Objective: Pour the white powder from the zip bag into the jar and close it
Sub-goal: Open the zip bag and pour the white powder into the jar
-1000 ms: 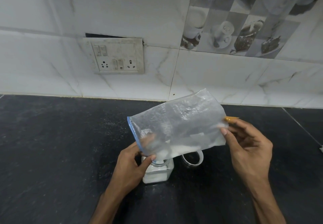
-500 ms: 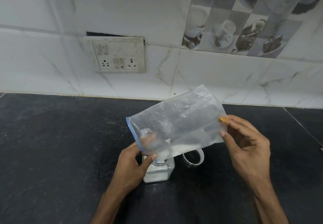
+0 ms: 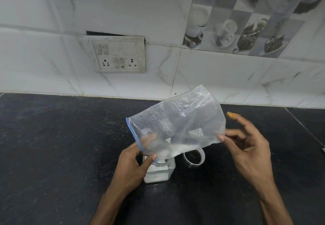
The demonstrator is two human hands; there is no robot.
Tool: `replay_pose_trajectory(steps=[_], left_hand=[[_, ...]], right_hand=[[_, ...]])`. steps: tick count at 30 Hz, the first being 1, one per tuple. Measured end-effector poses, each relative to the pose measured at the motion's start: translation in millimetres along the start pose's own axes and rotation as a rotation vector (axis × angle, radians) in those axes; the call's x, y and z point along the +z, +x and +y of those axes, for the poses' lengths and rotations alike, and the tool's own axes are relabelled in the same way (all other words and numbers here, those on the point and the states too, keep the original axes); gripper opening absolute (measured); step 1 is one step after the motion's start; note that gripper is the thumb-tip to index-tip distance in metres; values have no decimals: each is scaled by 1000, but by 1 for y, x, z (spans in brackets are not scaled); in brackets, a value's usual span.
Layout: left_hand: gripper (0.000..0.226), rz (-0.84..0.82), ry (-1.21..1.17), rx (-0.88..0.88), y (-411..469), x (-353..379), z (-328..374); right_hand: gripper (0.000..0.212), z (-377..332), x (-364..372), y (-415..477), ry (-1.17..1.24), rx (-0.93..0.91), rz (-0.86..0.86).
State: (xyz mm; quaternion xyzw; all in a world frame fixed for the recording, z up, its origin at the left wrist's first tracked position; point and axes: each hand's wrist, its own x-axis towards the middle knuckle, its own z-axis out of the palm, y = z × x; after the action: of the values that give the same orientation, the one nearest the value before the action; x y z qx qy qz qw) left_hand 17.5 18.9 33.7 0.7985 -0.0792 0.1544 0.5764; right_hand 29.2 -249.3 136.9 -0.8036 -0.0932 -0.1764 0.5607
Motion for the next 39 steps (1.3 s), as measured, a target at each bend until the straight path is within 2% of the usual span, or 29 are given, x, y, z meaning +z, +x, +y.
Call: replay_pose_trajectory(steps=[5, 11, 18, 23, 26, 29, 33, 38, 39], left_hand=[[29, 3, 18, 10, -1, 0, -3], [37, 9, 7, -7, 0, 0, 2], [43, 10, 2, 4, 0, -1, 5], [33, 2, 33, -7, 0, -1, 2], [25, 2, 36, 2, 0, 0, 1], [21, -6, 34, 9, 0, 0, -1], [34, -2, 0, 3, 0, 0, 2], [46, 10, 5, 6, 0, -1, 5], [43, 10, 7, 4, 0, -1, 4]], right_hand=[[49, -2, 3, 1, 34, 23, -5], [65, -4, 4, 0, 93, 82, -27], [46, -7, 5, -3, 26, 85, 29], [52, -5, 7, -5, 60, 91, 59], [44, -5, 7, -4, 81, 101, 97], [41, -6, 7, -2, 97, 103, 61], [48, -5, 7, -1, 102, 118, 105], [36, -6, 8, -2, 57, 101, 101], [35, -5, 8, -2, 46, 91, 84]])
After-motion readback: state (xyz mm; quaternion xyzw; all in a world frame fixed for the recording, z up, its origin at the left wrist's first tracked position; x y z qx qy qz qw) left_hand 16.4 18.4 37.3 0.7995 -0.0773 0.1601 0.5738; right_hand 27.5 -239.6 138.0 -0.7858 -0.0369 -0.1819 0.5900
